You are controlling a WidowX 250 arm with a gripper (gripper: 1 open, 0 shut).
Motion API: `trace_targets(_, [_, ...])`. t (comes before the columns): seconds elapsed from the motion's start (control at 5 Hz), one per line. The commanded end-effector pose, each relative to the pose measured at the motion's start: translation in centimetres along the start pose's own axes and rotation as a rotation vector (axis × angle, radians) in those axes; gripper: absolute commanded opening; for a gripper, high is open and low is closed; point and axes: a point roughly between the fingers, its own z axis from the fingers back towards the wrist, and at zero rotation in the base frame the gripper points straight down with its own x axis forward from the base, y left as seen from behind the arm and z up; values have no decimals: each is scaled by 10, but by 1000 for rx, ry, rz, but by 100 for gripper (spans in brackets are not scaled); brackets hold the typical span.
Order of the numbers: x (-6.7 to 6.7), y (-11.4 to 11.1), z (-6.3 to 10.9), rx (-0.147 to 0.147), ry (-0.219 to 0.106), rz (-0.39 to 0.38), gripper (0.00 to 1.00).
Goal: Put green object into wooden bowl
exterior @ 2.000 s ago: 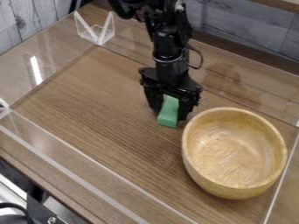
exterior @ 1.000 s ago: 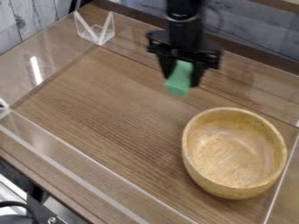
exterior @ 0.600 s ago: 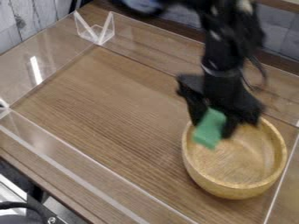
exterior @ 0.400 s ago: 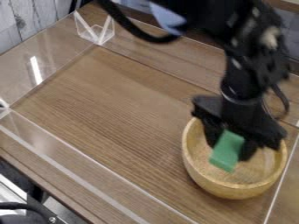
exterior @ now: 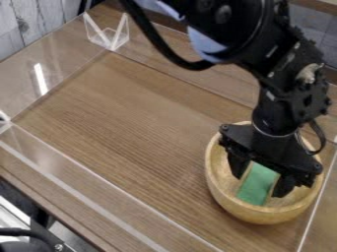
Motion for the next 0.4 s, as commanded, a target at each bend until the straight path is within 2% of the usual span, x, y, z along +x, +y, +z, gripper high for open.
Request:
trace_targets(0.0, [2,-6,10,-20,-13,-77,100])
trace_targets(0.2, [7,-16,18,-13,0,-84,100])
